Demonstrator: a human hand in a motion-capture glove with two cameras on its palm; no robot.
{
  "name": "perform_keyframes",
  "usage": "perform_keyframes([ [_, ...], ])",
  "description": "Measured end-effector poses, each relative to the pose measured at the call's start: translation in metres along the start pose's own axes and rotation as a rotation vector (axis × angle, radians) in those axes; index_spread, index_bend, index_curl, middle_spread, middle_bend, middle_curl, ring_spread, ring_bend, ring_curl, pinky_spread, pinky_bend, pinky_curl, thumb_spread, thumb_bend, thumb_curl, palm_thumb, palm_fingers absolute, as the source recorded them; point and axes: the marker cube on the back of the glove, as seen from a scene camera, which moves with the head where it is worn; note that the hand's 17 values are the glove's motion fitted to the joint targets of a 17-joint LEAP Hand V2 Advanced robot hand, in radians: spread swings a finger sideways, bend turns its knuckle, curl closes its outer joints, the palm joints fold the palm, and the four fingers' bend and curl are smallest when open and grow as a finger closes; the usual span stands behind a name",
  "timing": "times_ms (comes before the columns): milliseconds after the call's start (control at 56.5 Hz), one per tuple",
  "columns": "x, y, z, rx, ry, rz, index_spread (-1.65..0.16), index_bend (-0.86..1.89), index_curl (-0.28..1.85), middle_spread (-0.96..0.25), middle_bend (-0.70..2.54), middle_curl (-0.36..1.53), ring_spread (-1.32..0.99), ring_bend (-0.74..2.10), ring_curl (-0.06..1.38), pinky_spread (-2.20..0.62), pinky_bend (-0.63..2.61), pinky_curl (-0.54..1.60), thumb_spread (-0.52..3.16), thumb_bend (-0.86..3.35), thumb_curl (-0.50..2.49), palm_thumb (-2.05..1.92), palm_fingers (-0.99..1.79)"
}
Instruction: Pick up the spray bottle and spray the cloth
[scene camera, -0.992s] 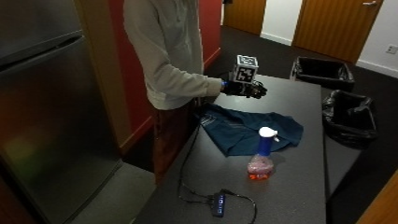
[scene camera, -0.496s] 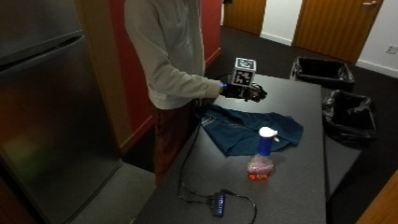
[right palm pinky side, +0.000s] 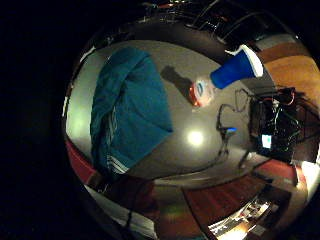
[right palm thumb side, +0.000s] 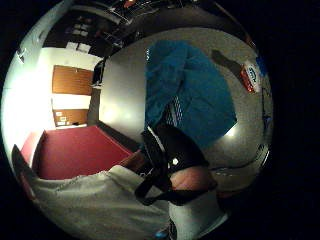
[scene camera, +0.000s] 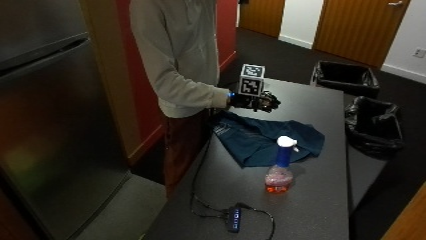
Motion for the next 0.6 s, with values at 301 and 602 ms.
perform_keyframes([
  [301,0.046,0.026,-0.012,0.15,-0.087,0.106,-0.4,0.19,0.38,-0.01,0.17,0.27,0.05,0.19,0.2,0.22,0.22,0.35,1.07,-0.02,0.29,0.49,0.22],
  [602,0.097,0.043,-0.018,0.316,-0.185,0.215,-0.39,0.17,0.37,0.0,0.18,0.27,0.03,0.2,0.23,0.21,0.24,0.36,1.07,-0.02,0.29,0.51,0.25],
])
